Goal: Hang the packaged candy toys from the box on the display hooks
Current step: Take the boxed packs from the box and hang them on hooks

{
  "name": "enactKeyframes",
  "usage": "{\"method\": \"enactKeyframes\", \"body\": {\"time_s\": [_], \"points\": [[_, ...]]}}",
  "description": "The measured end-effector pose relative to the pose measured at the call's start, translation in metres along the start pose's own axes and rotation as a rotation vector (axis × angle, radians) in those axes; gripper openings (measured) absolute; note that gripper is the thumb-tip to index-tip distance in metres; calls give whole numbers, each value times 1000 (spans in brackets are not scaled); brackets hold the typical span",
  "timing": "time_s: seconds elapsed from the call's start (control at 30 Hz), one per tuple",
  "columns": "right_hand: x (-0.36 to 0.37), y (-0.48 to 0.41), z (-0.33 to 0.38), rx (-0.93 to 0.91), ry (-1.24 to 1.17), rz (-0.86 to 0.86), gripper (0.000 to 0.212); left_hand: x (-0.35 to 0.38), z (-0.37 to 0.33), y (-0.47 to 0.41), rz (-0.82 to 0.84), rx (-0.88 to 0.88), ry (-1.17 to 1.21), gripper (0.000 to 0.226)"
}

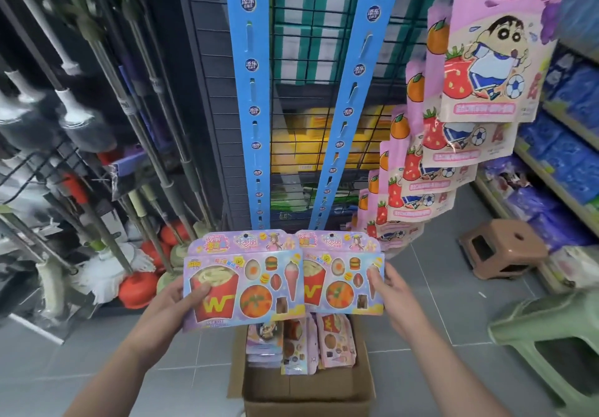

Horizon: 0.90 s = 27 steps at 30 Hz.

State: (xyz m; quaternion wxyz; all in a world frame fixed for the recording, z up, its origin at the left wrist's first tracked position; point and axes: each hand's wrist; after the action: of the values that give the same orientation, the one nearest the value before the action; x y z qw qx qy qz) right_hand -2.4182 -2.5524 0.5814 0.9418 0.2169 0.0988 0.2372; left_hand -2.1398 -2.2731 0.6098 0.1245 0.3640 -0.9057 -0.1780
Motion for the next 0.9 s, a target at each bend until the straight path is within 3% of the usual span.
{"method": "enactKeyframes", "body": {"time_s": [0.07, 0.23, 0.4, 0.57, 0.73, 0.9], "points": [[11, -12, -4, 8, -2, -11, 25, -5, 1, -18, 4, -16, -9, 37], [29, -49, -25, 60, 28, 1, 30, -4, 14, -54, -1, -51, -59, 35], [41, -98, -59, 93, 58, 40, 38, 3, 42, -86, -6, -71, -55, 78], [44, -150, -89, 52, 40, 76, 45, 20, 78, -121, -65, -48, -42, 26], [40, -188, -109, -54, 19, 7, 49, 34, 107, -147, -72, -41, -50, 23], [38, -201, -113, -93, -1, -32, 33, 37, 122, -159, -67, -51, -74, 27]]}}
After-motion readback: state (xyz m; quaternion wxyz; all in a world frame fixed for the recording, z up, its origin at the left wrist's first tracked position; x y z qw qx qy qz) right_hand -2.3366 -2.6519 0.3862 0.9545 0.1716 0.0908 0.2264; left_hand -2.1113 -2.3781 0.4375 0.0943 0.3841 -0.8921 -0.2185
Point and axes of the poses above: each hand's wrist, its own y-axis away from the middle knuckle, its own x-axis out of the palm, z = x × y, and after that the axes turned 5 degrees about -z, right-handed
